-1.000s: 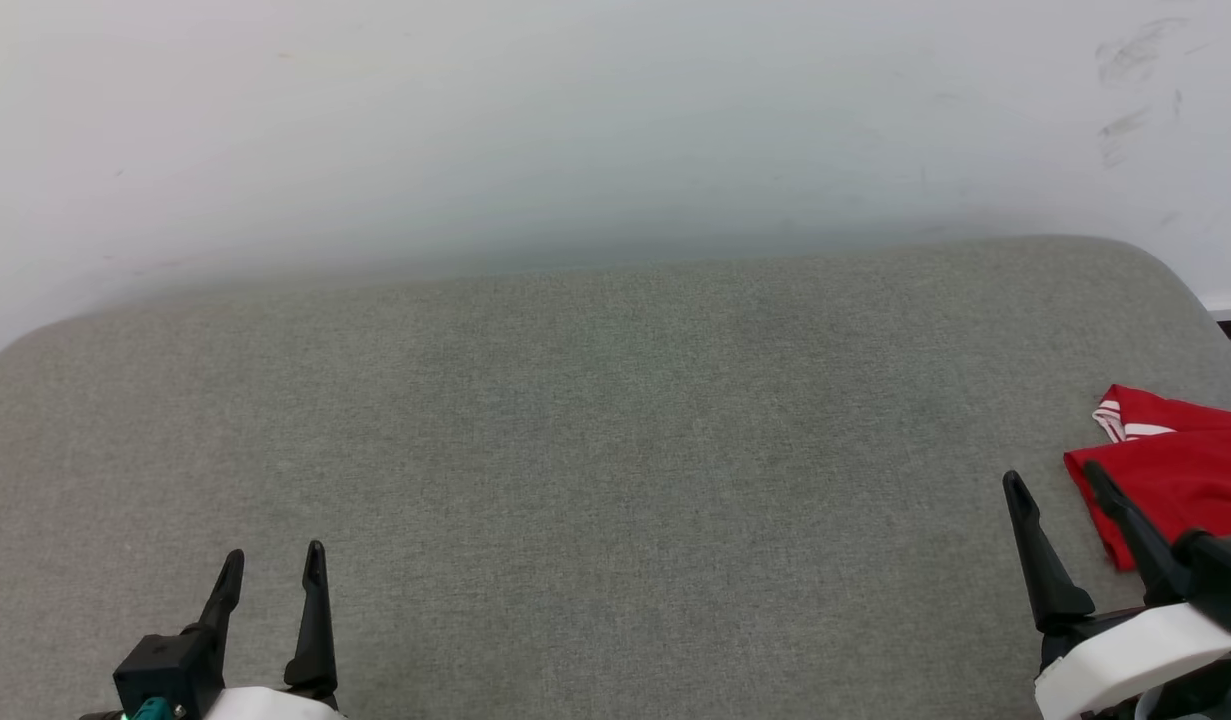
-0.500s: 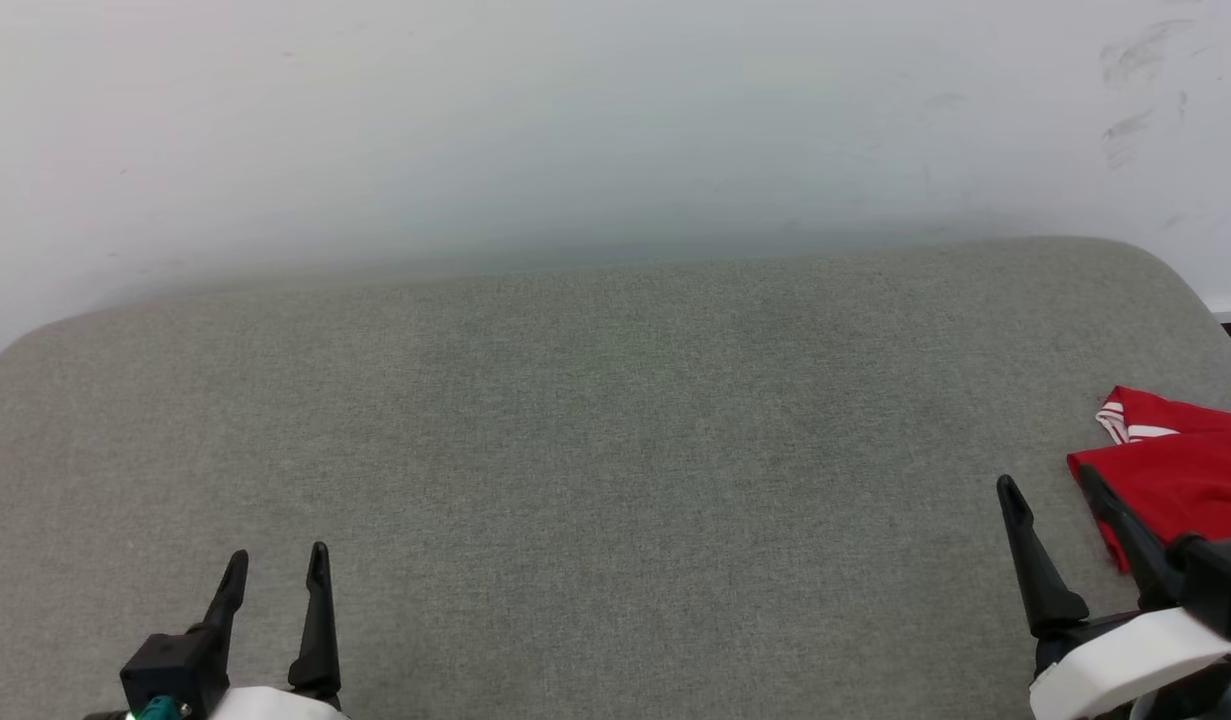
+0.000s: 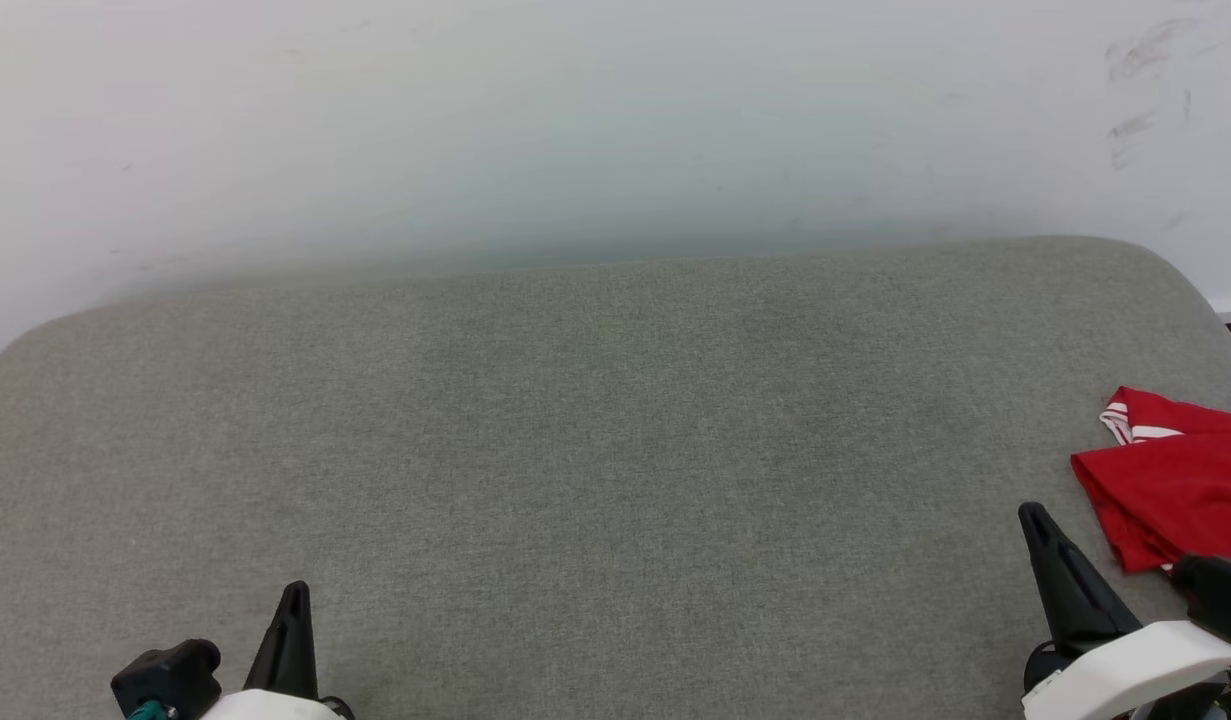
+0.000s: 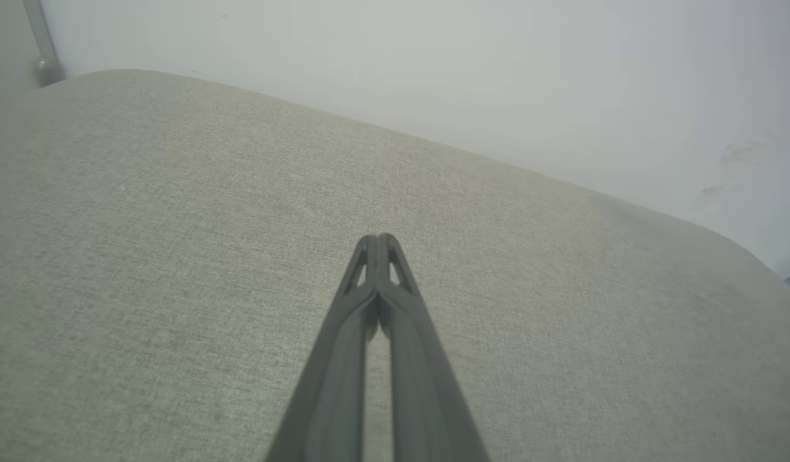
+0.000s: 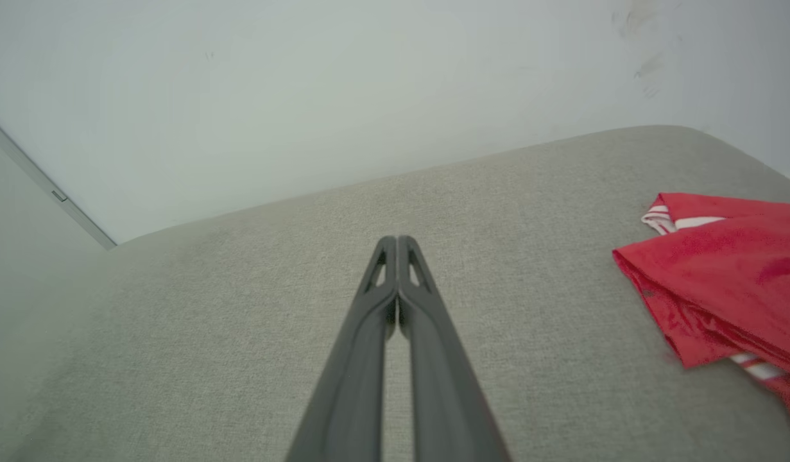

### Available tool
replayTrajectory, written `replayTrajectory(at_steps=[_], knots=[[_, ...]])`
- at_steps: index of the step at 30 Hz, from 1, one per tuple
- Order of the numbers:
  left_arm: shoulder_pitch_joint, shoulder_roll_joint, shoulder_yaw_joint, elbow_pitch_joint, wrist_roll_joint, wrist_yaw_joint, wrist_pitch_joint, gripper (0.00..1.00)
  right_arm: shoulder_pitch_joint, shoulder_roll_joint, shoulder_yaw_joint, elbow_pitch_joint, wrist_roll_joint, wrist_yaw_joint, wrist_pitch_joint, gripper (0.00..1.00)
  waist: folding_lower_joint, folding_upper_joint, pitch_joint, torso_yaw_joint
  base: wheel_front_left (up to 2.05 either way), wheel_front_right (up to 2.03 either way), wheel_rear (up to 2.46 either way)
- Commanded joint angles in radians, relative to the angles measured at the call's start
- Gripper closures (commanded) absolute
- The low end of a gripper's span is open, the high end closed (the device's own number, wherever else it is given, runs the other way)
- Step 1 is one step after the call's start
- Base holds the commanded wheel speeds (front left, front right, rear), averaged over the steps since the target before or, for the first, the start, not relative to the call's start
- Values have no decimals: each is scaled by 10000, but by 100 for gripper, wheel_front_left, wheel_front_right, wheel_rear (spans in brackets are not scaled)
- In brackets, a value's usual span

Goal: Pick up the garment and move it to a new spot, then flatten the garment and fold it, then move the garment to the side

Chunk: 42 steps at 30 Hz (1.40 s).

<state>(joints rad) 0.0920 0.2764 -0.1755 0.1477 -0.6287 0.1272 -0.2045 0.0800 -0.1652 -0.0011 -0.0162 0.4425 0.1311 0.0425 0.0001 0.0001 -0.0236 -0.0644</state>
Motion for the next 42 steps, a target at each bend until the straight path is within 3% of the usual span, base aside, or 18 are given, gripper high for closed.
replayTrajectory(at_steps=[1,42], knots=[[-327,17,196,-76,-404,-119,96,100,-367,17,-91,-28,490,-1,22,100,-1,-1,4,11,0,0,0],[-1183,-1039,1458,431,-5014,-1325,1545,100,-1160,539,-565,1238,5937,-2,334,100,-1,-1,98,237,0,0,0]])
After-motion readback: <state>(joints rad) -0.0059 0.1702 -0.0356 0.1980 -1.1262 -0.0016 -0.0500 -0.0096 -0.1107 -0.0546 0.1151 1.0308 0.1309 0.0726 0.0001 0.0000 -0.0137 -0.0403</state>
